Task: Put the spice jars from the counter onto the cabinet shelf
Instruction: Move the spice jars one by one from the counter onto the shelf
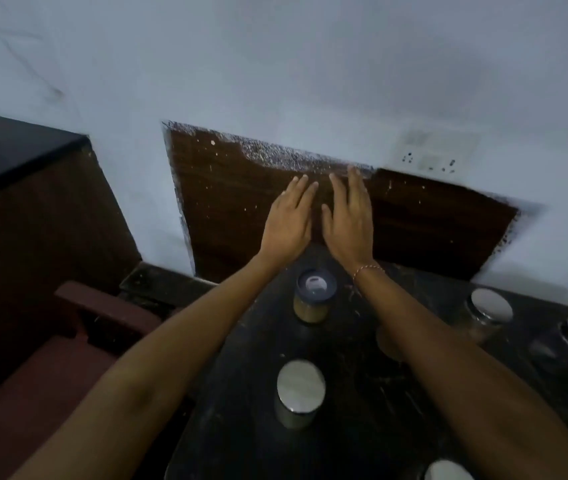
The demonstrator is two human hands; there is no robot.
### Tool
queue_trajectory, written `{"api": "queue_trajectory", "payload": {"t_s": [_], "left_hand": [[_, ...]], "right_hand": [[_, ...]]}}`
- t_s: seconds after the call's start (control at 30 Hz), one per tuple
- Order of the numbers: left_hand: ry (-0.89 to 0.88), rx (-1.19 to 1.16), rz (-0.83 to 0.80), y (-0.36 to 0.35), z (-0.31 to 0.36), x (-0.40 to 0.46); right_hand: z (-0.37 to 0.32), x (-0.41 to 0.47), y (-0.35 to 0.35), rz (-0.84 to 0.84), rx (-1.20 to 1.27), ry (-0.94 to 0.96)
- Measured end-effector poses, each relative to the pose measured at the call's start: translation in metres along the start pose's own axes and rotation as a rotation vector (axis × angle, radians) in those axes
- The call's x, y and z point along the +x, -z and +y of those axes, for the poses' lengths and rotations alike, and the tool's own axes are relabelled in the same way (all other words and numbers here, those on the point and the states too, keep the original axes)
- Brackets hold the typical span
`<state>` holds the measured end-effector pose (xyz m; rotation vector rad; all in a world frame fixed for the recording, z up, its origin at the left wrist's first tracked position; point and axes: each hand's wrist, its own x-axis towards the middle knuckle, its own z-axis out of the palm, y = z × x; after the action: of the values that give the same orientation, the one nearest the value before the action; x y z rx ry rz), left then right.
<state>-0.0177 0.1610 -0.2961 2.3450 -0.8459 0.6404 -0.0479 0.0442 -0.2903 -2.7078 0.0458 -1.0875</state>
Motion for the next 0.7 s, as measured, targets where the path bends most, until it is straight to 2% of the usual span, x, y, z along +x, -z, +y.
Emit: {"api": "queue_trajectory", "payload": {"t_s": [0.13, 0.3, 0.4, 0.5, 0.6, 0.7], "left_hand": [[0.033, -0.009, -0.185, -0.038, 0.006, -0.059], [0.182, 0.101, -0.557, -0.078, -0.008, -0.099], [0.209, 0.075, -0.721, -0.090, -0.019, -0.106], [0.208, -0.004, -0.722, -0.097, -0.024, -0.111], [0.262, -0.026, -0.573, -0.104, -0.023, -0.113], [0.247, 0.055, -0.510, -0.111, -0.020, -0.109]], "right_hand": [[0.013, -0.070, -0.016, -0.223, 0.031, -0.053], [0.046, -0.122, -0.033, -0.761, 0.081, -0.259], [0.053, -0.129, -0.042, -0.959, 0.102, -0.316], [0.051, -0.132, -0.054, -0.990, 0.118, -0.329], [0.048, -0.138, -0.061, -0.857, 0.173, -0.373], [0.047, -0.142, -0.066, -0.773, 0.242, -0.395]]}}
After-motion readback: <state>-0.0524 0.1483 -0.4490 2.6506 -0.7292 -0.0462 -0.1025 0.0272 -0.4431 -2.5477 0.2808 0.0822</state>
